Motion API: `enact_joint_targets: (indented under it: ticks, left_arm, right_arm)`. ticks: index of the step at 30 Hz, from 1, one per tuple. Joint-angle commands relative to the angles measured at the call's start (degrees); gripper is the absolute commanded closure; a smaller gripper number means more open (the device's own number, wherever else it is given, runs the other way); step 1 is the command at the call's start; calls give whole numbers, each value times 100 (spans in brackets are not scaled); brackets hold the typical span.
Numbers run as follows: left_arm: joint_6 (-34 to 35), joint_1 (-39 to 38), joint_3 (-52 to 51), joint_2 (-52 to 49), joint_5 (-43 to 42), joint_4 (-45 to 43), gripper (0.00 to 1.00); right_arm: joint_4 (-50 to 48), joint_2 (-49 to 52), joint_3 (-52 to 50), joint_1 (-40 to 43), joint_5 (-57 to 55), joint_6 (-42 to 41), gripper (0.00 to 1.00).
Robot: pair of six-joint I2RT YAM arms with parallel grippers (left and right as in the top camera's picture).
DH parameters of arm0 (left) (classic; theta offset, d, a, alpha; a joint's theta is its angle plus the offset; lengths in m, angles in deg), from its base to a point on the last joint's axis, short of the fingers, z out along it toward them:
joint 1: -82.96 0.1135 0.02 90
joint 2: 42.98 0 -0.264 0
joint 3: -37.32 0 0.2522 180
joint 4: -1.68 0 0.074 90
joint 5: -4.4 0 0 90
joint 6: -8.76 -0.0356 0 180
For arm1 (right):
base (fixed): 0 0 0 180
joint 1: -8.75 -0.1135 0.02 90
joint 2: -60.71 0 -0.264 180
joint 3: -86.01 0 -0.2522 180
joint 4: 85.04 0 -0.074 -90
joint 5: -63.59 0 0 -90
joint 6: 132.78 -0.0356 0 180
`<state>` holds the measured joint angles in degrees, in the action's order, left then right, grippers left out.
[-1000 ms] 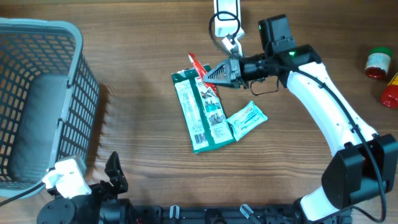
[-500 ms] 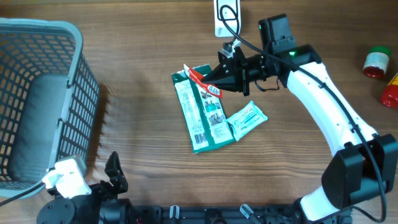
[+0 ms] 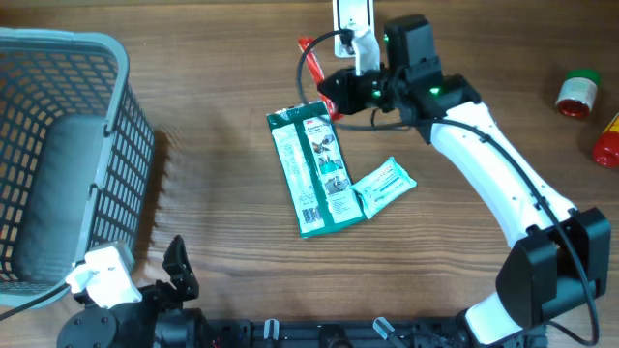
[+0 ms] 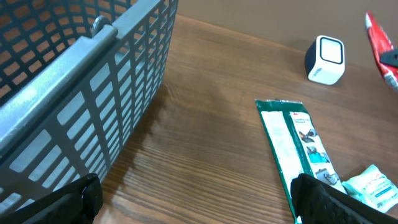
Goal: Scan the item barcode
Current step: 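Lift the sachet and hold it over the white scanner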
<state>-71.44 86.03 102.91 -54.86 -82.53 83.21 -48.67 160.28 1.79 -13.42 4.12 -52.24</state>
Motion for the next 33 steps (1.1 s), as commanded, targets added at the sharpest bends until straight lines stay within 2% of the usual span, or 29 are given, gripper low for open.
enact_joint_targets:
  ticks: [1, 8, 11, 17, 21, 28, 33]
  left_arm:
    - [31, -22, 7, 26, -48, -9, 0]
    - [31, -22, 7, 26, -48, -9, 0]
    - [31, -22, 7, 26, -48, -9, 0]
    - [31, -22, 7, 26, -48, -9, 0]
    - [31, -22, 7, 26, -48, -9, 0]
    - [31, -22, 7, 26, -48, -9, 0]
    - [31, -22, 7, 26, -48, -9, 0]
  right_arm:
    - [-761, 192, 26, -63, -1279, 514, 96]
    - [-2745, 857, 92, -31, -2870, 949, 96]
    - [-3289, 1561, 592, 28, -3263, 944, 96]
    - [-3189, 3165, 2328, 302, -3565, 745, 96]
    - [-2903, 3842, 3075, 452, -3606, 323, 96]
    - [-2874, 3877, 3132, 511, -3622, 175, 96]
    - [-1980, 3165, 3136, 717, -4575, -302, 96]
